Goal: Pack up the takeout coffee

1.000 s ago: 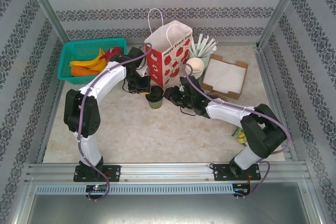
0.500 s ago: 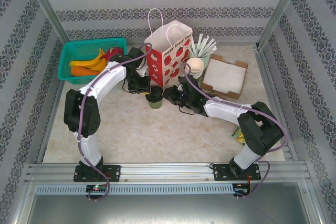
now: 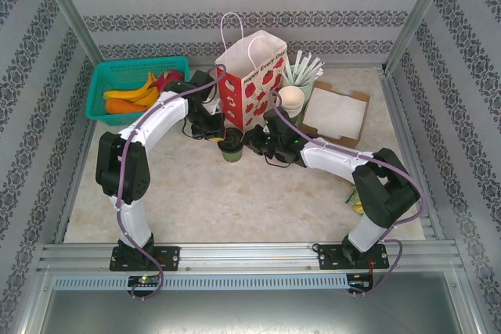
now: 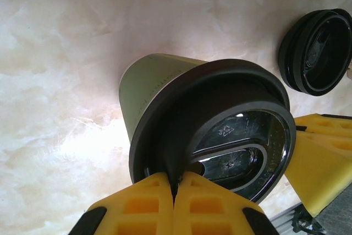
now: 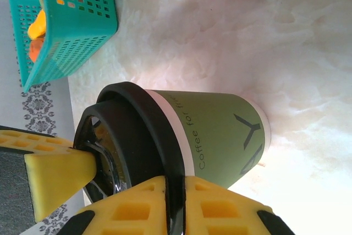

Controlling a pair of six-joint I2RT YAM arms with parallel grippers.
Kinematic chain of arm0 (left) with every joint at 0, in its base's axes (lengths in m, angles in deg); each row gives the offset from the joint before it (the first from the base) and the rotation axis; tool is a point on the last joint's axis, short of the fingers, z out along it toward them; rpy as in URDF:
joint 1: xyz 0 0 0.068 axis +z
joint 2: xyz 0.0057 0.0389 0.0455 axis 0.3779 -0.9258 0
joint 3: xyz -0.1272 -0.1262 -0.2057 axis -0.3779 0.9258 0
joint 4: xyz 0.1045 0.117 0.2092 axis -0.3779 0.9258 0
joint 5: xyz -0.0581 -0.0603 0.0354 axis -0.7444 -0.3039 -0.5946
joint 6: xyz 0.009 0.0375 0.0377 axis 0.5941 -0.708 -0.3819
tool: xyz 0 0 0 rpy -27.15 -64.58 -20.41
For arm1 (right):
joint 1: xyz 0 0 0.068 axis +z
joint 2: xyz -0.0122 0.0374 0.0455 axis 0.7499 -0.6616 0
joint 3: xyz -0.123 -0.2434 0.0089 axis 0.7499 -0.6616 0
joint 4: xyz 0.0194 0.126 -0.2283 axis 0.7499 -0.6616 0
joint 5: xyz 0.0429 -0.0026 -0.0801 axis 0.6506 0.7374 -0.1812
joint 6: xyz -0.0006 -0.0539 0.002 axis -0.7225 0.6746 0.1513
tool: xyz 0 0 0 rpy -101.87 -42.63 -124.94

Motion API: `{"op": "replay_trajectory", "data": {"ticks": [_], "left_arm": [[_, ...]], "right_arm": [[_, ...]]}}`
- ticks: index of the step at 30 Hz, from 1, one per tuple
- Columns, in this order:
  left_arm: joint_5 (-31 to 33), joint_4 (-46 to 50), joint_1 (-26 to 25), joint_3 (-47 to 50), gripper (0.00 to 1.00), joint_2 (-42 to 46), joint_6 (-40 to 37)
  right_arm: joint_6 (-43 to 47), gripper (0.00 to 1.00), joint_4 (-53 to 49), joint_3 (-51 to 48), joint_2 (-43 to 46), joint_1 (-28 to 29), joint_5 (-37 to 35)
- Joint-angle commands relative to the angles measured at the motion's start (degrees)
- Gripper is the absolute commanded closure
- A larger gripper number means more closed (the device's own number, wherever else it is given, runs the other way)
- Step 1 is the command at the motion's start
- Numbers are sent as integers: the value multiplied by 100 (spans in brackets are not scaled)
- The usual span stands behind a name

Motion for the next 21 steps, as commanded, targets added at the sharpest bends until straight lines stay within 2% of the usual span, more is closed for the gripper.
{"op": "replay_trajectory", "data": {"ticks": [1,5,8,10,14,19,21], "left_arm": [[482,363,26,772,100,-1127,-149],[740,482,27,899,100,-1256,-332],[782,349,23,711,100,-868,-394],[849,317,13,421,100,-510,-435],[1045,648,-45,-293,100,-61,-710],[974,1121,-218,-730,100,118,-1046],[965,1229,-274,-769,100,119,-1109]], "right_arm": [[92,85,-1866,-465,-616,-40,-508],[48,81,-1732,-523,-485,-110,-418],[-368,73,-342,-630,-215,-132,113],[-305,65,-38,-397,-26,-130,200],[68,48,-15,146,218,-270,628],[353,33,-143,271,426,-462,906],[546,31,-413,351,463,-481,901]]}}
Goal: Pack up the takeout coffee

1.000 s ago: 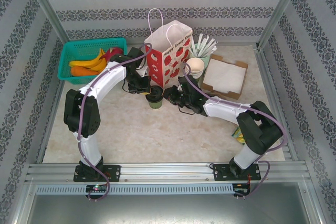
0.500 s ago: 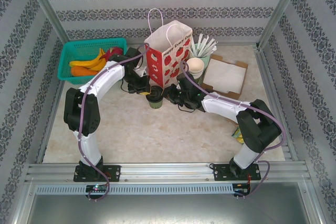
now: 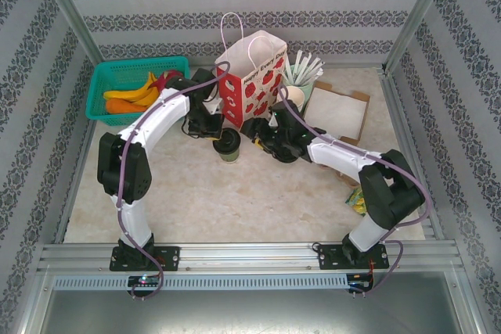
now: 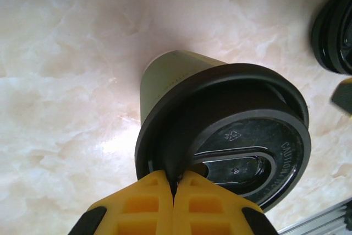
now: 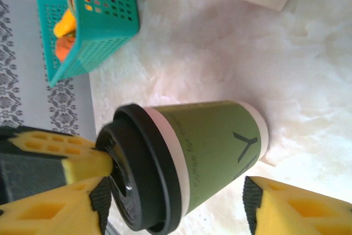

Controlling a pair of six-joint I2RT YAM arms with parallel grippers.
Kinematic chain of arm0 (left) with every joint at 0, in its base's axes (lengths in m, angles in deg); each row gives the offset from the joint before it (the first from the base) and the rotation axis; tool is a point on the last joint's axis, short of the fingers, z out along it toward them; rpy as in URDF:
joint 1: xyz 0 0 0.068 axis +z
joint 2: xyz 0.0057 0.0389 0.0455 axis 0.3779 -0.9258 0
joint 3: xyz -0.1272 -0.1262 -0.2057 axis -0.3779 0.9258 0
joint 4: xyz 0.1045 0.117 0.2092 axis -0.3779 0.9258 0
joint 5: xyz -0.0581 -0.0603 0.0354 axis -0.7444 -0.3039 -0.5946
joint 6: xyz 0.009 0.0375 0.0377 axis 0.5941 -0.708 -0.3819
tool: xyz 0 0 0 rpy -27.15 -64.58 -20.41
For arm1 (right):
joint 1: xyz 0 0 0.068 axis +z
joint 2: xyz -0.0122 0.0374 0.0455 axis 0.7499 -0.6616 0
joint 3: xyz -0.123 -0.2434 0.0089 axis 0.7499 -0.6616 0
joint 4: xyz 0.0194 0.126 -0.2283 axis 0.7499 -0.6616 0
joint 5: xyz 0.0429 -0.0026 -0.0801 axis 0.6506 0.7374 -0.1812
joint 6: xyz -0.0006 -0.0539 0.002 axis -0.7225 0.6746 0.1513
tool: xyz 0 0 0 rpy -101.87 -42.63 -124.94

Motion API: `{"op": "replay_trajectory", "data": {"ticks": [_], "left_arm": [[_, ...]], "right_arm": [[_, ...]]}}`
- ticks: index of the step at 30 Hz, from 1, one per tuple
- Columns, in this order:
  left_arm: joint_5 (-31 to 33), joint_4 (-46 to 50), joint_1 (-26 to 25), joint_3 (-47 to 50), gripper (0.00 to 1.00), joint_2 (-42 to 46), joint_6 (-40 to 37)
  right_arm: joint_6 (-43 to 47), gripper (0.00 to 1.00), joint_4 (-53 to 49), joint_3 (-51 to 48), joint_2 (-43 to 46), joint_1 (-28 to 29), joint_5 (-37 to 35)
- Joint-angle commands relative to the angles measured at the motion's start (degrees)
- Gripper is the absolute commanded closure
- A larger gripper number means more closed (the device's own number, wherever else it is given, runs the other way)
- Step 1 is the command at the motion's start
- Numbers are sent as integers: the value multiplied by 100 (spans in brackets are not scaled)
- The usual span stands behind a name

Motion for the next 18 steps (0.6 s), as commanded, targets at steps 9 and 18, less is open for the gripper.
{"op": "replay_trajectory", "data": {"ticks": [9,18], "left_arm": [[149,750,-294,-106,100,-75,-940],[354,355,-463,261,100,-5,-988]], "right_arm": [[926,30,-955,263,23,-24,399],[1243,44,-999,459,-317,-16,1034]]}}
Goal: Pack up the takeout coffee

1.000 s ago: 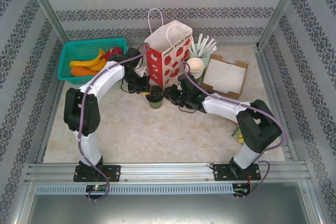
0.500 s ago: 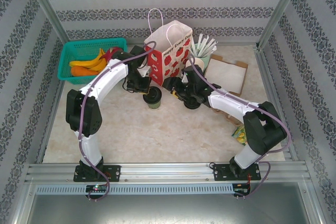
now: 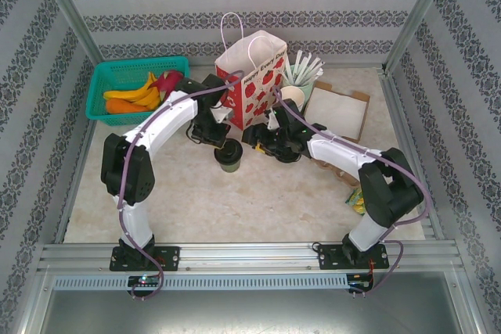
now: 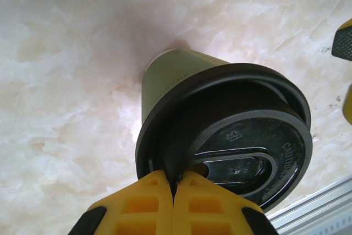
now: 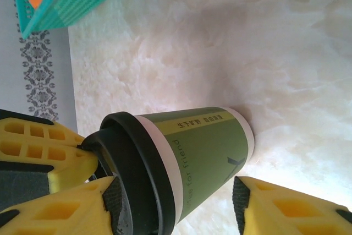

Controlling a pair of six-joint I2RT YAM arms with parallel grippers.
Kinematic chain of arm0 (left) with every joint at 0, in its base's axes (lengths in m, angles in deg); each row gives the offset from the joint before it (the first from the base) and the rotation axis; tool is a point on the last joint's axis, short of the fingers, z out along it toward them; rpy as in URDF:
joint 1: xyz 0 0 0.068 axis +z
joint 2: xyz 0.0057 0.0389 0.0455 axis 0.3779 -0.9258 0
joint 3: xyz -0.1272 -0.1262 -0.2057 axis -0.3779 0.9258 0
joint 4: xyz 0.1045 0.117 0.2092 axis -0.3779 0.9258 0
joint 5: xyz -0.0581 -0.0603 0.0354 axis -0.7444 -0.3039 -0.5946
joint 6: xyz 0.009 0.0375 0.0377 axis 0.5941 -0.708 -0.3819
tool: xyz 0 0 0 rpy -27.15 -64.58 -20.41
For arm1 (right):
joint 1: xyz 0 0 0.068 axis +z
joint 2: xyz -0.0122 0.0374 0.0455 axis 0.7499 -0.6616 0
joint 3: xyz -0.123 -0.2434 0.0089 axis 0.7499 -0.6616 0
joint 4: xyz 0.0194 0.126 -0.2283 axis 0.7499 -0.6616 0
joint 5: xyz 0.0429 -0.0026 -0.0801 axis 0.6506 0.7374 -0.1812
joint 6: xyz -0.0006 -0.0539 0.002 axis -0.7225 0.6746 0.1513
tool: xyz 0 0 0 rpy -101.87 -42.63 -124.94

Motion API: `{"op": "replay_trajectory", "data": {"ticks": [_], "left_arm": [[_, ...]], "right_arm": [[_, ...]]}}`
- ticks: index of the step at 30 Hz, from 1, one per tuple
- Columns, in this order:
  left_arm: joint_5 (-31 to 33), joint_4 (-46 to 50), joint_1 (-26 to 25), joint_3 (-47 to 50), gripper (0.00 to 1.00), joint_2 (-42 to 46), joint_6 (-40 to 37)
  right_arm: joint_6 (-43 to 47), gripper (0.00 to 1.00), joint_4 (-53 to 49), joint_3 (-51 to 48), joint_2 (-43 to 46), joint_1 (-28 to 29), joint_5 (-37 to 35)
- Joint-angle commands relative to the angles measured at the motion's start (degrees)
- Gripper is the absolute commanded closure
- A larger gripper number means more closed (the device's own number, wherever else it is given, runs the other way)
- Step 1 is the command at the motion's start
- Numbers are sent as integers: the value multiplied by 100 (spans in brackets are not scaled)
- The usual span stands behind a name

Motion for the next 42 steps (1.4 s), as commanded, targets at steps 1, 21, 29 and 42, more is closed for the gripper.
{"op": "replay_trajectory", "data": {"ticks": [1,21,29,42], "left_arm": [[143,-155,-80,270,100,45,-155],[-312,-963,-235,1118,100,3,260],[-381,-1228,-375,1098,100,-29,375],[42,-1094,-483,837,100,-75,455]], "right_arm": [[241,45,-150,245,-164,26,348],[-160,57,-123,260,-908,264,437],[-377,54,57,549,-1412,438,645],[-846,42,856,958,-1953,525,1223]]}}
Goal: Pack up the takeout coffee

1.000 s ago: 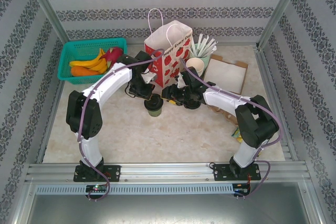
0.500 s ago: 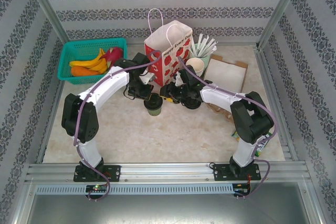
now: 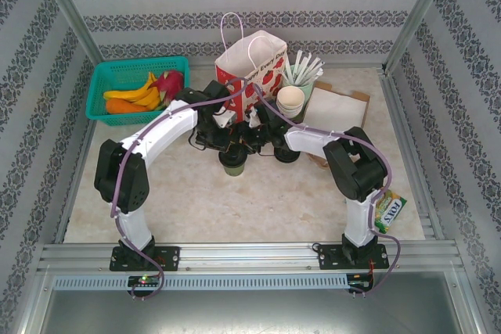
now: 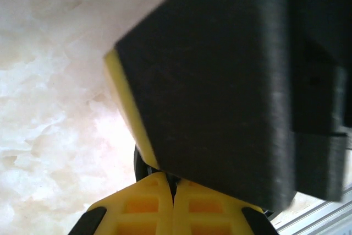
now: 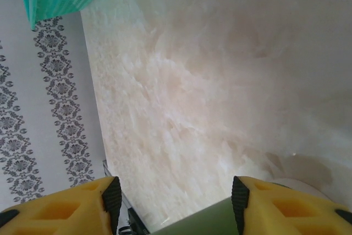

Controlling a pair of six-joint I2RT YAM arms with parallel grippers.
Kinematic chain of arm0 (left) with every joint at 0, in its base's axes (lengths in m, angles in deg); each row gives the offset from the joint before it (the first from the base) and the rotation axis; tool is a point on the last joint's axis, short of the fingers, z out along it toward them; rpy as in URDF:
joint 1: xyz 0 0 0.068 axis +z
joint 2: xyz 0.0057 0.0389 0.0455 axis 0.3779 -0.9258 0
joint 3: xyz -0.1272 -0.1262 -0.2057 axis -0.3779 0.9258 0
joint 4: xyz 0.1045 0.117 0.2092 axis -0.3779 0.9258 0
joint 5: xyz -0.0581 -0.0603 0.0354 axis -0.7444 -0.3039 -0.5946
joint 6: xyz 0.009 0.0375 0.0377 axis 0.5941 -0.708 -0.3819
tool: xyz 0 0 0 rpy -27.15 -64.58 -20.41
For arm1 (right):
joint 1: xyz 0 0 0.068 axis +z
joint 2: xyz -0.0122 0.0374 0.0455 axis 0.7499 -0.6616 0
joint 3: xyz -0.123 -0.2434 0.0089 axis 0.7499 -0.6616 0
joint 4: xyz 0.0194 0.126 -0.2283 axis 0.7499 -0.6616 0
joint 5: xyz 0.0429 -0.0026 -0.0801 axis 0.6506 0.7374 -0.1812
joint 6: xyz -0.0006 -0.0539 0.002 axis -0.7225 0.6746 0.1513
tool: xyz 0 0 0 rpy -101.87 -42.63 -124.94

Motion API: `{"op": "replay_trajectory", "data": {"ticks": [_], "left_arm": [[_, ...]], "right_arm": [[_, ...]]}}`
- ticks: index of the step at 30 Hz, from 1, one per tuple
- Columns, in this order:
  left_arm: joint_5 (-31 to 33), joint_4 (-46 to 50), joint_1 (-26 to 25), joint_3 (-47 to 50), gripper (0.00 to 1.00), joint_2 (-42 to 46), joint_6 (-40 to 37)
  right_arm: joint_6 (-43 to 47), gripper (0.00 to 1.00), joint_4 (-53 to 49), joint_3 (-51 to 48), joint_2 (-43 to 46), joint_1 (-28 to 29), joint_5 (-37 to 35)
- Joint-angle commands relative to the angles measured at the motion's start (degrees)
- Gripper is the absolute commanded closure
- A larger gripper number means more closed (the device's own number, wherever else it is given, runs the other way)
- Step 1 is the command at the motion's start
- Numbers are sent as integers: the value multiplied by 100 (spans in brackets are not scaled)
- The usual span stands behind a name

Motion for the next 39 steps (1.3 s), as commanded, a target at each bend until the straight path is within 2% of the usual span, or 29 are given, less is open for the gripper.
{"op": "replay_trajectory", "data": {"ticks": [1,16,23,25,32,39], "left_arm": [[136,-221,-236,100,100,-492,47],[850,-28,-212,31,100,-269,358],[1190,12,-189,-16,100,-211,907],[1269,27,-172,-45,100,-202,1067],[1317,95,-170,-206,100,-202,1387],[1146,115,-167,-384,100,-263,1532]], "right_arm": [[-113,42,-202,40,-200,280,406],[487,28,-944,-284,945,183,-893],[829,21,-1046,-619,1559,195,-1502],[833,2,-983,-795,1807,199,-1723],[1021,2,-777,-1497,2504,206,-2250],[976,5,315,-2326,2955,240,-2167]]}}
